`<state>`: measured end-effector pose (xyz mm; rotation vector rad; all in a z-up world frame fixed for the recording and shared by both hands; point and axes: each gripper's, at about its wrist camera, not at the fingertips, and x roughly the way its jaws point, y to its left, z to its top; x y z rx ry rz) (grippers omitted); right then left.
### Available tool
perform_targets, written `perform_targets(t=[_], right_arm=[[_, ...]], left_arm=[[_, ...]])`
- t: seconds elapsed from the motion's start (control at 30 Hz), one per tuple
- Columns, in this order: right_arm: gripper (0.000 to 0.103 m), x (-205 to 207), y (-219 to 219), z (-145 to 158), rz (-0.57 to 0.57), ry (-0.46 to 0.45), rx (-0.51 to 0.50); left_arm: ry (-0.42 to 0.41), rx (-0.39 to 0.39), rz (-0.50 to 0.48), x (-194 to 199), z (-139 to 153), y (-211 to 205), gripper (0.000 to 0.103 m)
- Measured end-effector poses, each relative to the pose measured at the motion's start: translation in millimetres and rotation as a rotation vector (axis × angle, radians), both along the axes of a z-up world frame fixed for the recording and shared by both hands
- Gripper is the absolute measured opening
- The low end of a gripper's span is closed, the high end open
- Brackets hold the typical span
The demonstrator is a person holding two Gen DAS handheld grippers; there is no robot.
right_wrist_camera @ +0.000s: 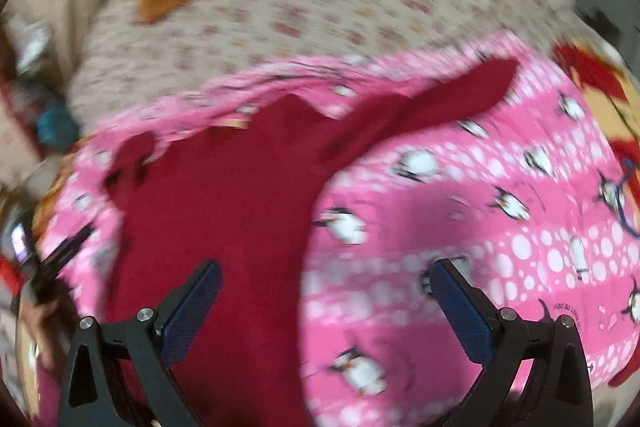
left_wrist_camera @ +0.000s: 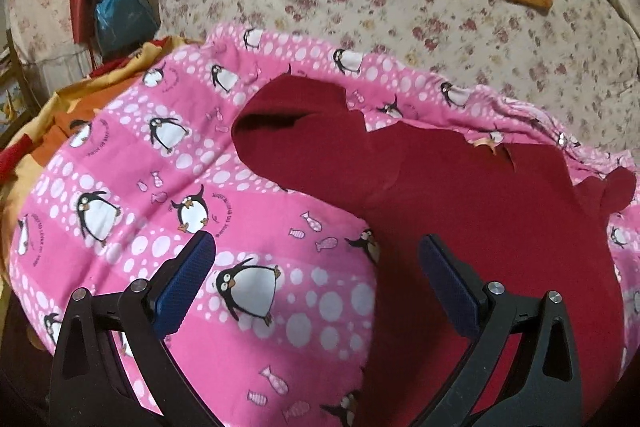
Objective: Fold small clothes
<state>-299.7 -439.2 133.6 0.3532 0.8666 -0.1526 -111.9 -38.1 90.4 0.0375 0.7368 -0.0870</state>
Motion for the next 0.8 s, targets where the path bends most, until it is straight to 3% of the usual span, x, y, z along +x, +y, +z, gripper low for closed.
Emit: perform_targets(t=[0.13, 0.33, 0.57, 0.8], right_arm=[[0.103, 0, 35, 20, 0.079, -0.052, -0.02], [0.103, 22, 85, 20, 0.113, -0.052, -0.122], [0.103, 71, 137, -5, 0.136, -0.02, -0.22], [0.103, 96, 155, -27, 0.154, -0.046, -0.225]], left_arm=[[-0.018, -0.026, -0.015, -11, 8, 1, 0.102], [-0.03, -0.014, -0.025, -18, 14, 1, 0.102], [0.005, -0.034, -0.021, -12, 11, 4, 0.102], [0.0, -0.016, -0.052, -13, 10, -10, 0.102]])
